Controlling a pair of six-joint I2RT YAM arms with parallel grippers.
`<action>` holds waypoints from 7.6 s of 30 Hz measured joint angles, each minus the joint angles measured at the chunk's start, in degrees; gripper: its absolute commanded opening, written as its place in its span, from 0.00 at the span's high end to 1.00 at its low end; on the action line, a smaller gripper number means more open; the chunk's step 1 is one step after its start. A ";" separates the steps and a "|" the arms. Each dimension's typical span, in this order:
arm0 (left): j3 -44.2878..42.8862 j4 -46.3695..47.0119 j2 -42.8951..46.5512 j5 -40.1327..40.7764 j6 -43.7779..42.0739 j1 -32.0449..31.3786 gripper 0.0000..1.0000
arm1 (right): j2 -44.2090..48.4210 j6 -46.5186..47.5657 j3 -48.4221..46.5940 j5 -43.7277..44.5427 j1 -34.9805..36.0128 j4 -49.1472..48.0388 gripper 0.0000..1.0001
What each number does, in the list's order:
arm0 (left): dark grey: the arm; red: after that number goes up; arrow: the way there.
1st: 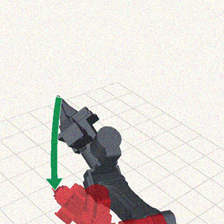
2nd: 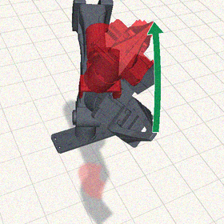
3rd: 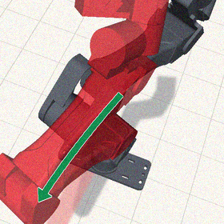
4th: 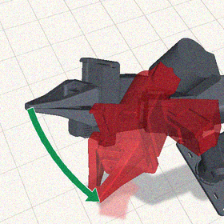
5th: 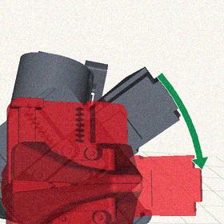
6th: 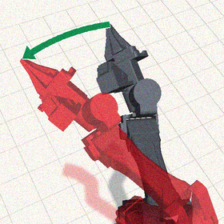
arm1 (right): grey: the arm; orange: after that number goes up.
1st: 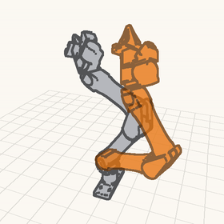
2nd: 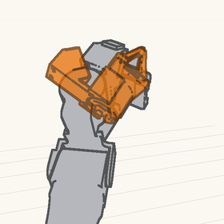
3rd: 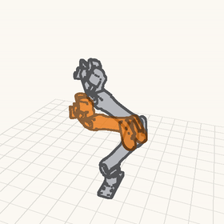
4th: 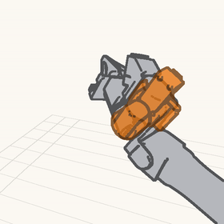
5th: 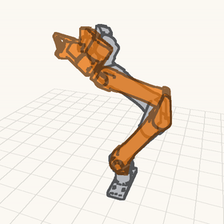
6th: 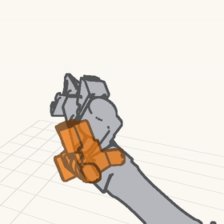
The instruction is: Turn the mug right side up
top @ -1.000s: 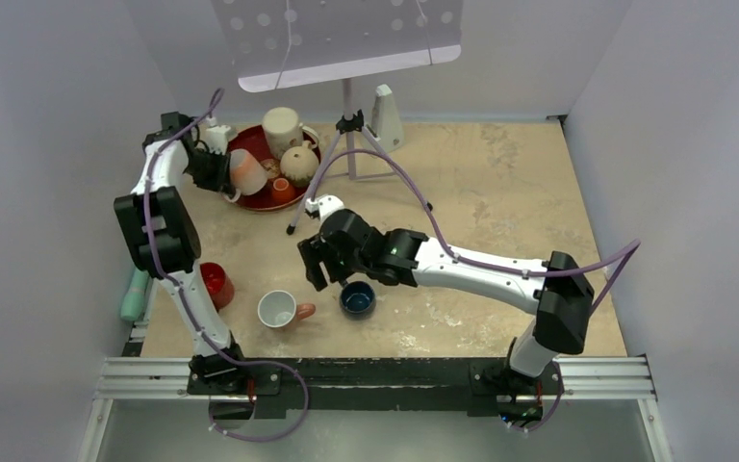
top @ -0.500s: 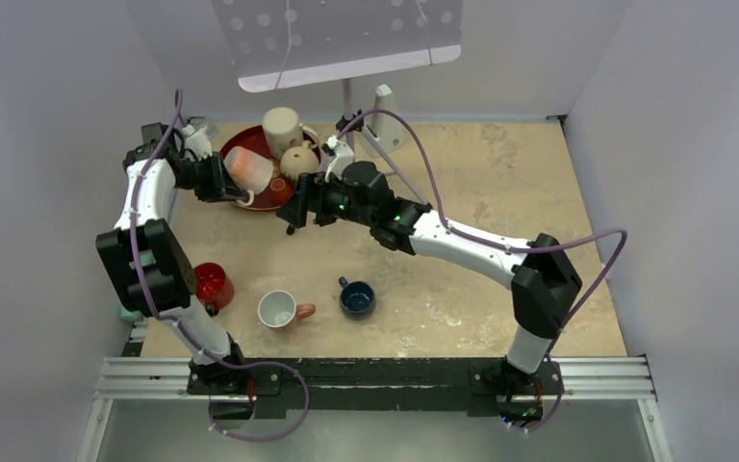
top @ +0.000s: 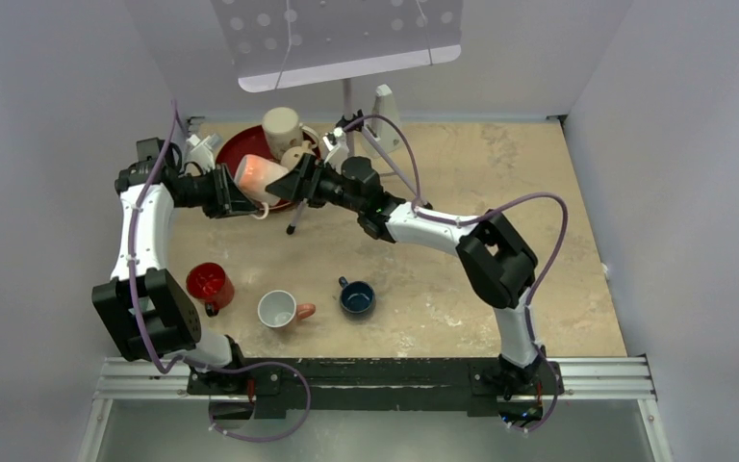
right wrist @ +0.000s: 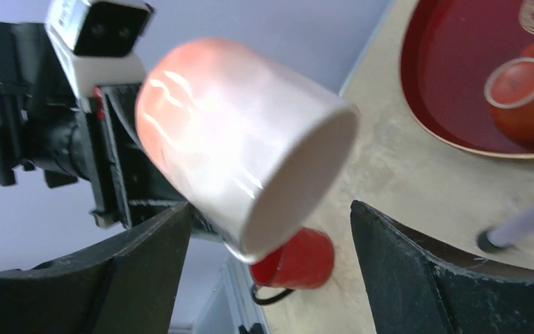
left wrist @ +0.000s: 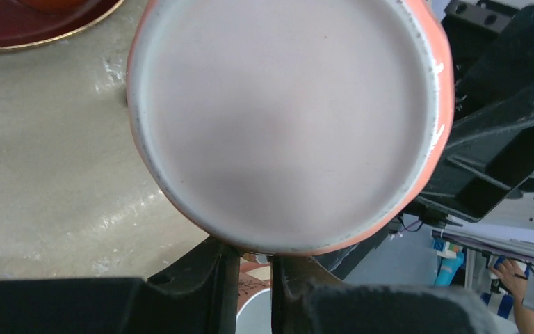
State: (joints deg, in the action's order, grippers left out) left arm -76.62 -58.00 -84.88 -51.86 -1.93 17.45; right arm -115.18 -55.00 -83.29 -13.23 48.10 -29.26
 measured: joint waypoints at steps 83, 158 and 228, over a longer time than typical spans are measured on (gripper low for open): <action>-27.61 10.67 -40.37 50.97 -13.25 -16.17 0.22 | 33.79 12.44 31.54 17.09 2.16 69.53 0.42; -12.52 -6.95 5.73 -11.32 -20.22 -16.94 0.71 | 14.01 -15.19 12.28 -17.42 -1.99 -20.09 1.00; -43.21 19.23 -44.98 33.16 -23.61 -22.16 0.01 | 42.27 9.03 36.35 31.26 -21.92 66.03 0.32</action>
State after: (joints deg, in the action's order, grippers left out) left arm -119.83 -38.76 -129.86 -18.70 -25.54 -4.71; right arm -72.90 -45.98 -46.94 18.02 26.17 36.77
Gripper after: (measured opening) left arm 0.997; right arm 0.682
